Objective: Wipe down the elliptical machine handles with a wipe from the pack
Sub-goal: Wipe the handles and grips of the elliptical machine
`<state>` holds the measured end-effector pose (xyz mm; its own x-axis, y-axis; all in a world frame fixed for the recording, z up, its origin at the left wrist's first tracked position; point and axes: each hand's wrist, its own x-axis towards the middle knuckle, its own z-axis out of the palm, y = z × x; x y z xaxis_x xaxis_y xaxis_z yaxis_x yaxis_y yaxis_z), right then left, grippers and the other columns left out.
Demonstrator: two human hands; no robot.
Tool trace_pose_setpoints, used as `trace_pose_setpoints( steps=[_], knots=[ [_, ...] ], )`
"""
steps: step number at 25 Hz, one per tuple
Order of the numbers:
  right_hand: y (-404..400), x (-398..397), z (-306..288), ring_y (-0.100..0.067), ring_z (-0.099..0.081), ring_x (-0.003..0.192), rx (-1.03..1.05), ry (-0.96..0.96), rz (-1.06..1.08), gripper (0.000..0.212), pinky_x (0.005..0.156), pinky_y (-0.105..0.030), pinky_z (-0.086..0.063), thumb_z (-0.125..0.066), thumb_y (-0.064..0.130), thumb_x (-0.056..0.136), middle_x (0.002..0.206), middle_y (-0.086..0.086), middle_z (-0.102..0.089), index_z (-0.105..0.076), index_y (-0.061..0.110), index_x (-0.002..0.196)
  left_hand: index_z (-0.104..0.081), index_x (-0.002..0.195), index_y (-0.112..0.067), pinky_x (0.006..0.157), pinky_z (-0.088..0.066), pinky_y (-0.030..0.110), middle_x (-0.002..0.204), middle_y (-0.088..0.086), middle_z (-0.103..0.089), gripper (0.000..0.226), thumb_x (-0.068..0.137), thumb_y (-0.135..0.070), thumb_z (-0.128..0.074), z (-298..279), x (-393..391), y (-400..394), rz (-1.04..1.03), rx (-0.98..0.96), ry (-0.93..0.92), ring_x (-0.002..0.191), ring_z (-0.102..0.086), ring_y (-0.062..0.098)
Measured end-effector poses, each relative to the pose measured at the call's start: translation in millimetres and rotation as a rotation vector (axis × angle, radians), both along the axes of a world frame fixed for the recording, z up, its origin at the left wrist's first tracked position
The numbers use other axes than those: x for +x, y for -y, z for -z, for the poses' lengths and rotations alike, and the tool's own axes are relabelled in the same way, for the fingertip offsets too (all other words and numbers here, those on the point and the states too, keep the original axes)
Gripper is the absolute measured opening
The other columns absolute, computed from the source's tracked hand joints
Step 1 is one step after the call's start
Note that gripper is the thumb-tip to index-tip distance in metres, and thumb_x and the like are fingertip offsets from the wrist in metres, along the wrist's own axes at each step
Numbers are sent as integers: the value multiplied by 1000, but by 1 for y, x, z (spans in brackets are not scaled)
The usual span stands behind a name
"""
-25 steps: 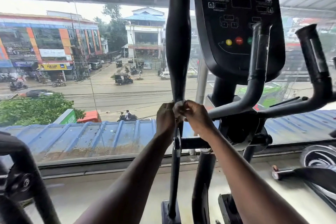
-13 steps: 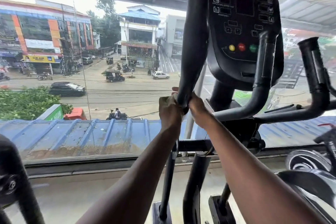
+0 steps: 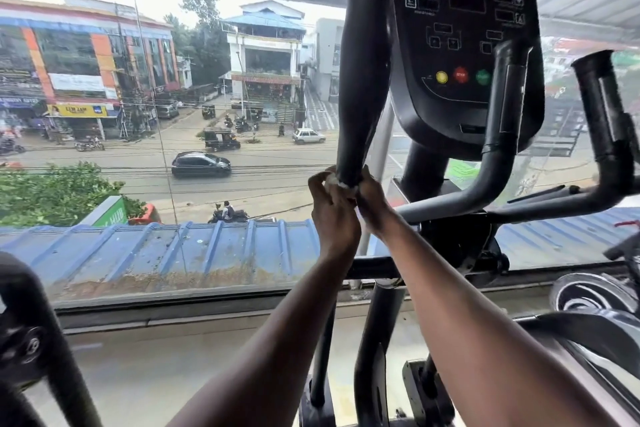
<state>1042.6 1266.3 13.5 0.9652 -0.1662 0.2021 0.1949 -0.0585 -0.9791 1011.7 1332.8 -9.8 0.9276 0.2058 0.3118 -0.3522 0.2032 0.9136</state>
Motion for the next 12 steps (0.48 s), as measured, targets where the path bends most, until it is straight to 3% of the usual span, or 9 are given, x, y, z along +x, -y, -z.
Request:
trace_pose_setpoints(
  steps=[2, 4, 6, 8, 10, 12],
  knots=[
    [-4, 0, -3, -9, -54, 52, 5, -33, 17, 52, 45, -19, -37, -17, 26, 105, 62, -2, -61, -62, 1, 95, -50, 112, -23, 69, -47, 32, 96, 5, -64, 19, 99, -20, -37, 3, 8, -2, 15, 22, -108, 86, -61, 26],
    [-2, -3, -1, -7, -40, 40, -3, 0, 16, 50, 43, -21, -28, -17, 28, 106, 45, 6, -49, -54, 12, 75, -56, 112, -20, 75, -47, 28, 105, 4, -58, 24, 97, -10, -40, -2, 5, -2, -82, 26, -7, 93, -59, 21],
    [-2, -9, 0, -9, -30, 43, -30, 33, -4, 51, 44, -23, -23, -18, 31, 106, 47, 5, -38, -47, 19, 66, -58, 114, -16, 81, -45, 20, 107, 1, -51, 23, 100, -12, -40, -6, -2, -1, -164, 14, 108, 93, -56, 11],
    [-3, -7, -1, -13, -30, 48, -5, -5, 21, 49, 46, -26, -23, -19, 30, 105, 55, -1, -38, -48, 19, 67, -60, 117, -14, 83, -46, 22, 108, 3, -50, 25, 101, -13, -40, 0, 5, 2, -162, 32, 80, 94, -57, 14],
    [-6, -5, -7, -15, -37, 53, -6, -40, 105, 45, 47, -27, -29, -22, 24, 105, 61, -4, -44, -48, 17, 69, -64, 117, -14, 76, -48, 22, 110, 11, -52, 33, 94, -3, -44, 6, 19, 5, -91, 46, -60, 95, -59, 22],
    [-8, -5, -9, -16, -40, 55, -30, -44, 142, 43, 42, -21, -34, -22, 20, 104, 63, -5, -47, -47, 16, 70, -68, 115, -16, 61, -47, 12, 112, 17, -59, 41, 86, 2, -45, 9, 29, 4, -39, -1, -139, 90, -62, 23]
  ],
)
